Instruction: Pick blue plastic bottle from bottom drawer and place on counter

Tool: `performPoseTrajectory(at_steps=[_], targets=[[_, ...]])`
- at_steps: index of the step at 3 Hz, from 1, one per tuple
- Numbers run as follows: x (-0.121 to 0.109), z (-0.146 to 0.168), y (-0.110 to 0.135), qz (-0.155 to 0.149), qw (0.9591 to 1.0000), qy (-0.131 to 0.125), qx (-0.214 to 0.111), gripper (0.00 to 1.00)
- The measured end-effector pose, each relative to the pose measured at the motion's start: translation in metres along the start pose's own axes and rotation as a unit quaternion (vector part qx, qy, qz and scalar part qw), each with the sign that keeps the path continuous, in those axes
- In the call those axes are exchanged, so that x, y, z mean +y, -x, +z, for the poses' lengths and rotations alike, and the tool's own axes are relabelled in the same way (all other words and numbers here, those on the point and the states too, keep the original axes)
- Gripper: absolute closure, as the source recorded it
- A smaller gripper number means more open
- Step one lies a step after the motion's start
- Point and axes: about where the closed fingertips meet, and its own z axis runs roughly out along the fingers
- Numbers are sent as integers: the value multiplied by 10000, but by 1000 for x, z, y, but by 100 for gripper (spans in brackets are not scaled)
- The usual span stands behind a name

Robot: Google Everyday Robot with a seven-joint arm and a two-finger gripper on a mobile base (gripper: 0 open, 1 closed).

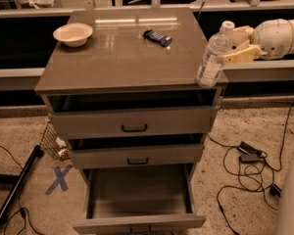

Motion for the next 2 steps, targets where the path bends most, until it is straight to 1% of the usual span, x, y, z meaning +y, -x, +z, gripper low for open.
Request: performPoseTrajectory(at_steps=[1,2], targets=[[-6,12,8,274,9994,22,207,100],[-15,32,20,727,9965,103,404,100]])
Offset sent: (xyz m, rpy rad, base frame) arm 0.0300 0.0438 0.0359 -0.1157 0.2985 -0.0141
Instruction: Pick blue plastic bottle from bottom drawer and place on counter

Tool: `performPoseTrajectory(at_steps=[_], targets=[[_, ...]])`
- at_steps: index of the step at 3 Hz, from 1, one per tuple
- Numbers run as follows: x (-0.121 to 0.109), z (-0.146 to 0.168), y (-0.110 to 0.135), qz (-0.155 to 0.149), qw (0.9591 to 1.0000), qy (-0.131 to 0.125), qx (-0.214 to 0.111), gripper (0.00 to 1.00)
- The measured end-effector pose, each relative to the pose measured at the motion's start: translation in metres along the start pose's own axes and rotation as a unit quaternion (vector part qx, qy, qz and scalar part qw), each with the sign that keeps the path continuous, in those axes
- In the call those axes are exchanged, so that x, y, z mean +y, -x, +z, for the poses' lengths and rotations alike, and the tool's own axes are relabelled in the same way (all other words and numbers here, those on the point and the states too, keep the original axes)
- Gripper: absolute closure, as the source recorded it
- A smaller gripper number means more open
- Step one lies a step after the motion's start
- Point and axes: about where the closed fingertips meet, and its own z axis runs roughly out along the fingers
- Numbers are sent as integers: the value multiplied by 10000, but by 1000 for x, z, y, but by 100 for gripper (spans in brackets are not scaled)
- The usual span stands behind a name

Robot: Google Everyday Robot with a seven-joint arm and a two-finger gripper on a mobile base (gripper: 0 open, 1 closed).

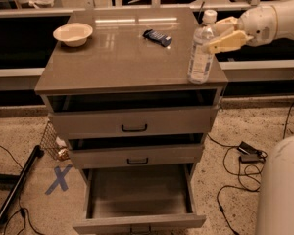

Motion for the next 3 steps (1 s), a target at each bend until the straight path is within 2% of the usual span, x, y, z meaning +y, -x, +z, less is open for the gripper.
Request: performPoseTrajectory(at_steps=[1,3], targets=[[-10,13,9,394,9992,-55,83,100],[-50,23,19,532,9967,-535,-286,100]])
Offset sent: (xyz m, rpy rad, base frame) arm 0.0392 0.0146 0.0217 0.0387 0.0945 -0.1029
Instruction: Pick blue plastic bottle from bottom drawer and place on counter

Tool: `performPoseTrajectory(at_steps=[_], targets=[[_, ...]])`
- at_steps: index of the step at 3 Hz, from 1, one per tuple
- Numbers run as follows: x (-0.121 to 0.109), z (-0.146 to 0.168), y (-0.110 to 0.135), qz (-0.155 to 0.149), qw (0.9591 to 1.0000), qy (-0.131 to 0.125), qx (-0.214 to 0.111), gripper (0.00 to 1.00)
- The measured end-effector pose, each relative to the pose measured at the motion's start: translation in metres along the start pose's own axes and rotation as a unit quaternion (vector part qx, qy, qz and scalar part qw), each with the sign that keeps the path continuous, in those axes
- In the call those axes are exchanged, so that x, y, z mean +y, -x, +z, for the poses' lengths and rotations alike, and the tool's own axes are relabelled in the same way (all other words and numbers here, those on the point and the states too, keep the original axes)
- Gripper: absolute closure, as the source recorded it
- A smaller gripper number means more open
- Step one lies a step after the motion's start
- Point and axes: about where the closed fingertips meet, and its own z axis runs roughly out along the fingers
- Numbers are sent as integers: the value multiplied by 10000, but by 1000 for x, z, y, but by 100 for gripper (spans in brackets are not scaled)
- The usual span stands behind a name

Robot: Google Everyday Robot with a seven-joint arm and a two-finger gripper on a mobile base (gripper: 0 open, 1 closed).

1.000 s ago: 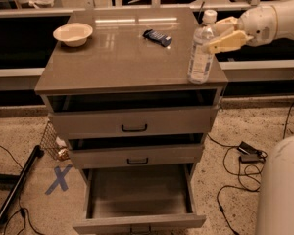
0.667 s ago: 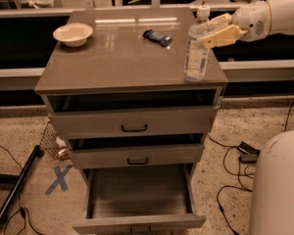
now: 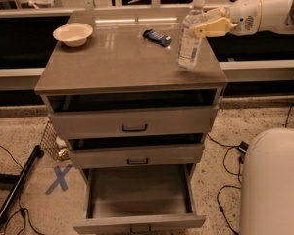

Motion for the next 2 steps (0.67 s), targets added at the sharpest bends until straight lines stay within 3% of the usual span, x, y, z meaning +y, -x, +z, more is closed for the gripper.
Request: performPoseTrajectory(at_steps=[2], targets=[[-33,9,-16,47,9988,-463,126,100]])
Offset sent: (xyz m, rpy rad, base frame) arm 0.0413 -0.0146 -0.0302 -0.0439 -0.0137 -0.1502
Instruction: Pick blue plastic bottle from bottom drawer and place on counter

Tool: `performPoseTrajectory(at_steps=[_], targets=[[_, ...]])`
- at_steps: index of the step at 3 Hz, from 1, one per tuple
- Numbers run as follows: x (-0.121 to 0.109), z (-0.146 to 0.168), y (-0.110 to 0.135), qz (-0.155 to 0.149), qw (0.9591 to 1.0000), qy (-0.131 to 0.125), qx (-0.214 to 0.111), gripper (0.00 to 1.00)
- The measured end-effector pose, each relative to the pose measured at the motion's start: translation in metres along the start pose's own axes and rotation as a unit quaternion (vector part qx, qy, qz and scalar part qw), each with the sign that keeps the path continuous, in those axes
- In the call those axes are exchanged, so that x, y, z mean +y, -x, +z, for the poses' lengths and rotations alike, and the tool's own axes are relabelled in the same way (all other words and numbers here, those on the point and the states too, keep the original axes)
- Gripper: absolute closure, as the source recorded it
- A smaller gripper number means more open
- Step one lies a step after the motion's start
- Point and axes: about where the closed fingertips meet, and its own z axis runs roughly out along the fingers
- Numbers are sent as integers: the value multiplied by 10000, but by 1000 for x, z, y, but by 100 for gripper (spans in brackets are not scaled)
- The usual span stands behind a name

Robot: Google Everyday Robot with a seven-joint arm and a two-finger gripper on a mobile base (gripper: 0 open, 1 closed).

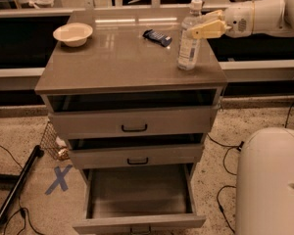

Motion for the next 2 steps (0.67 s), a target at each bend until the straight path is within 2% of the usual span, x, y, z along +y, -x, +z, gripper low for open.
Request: performPoseTrajectory(at_steps=[1,2], targets=[[0,4,0,6,10000,22,-6,82],[0,8,0,12,10000,42,-10,59]])
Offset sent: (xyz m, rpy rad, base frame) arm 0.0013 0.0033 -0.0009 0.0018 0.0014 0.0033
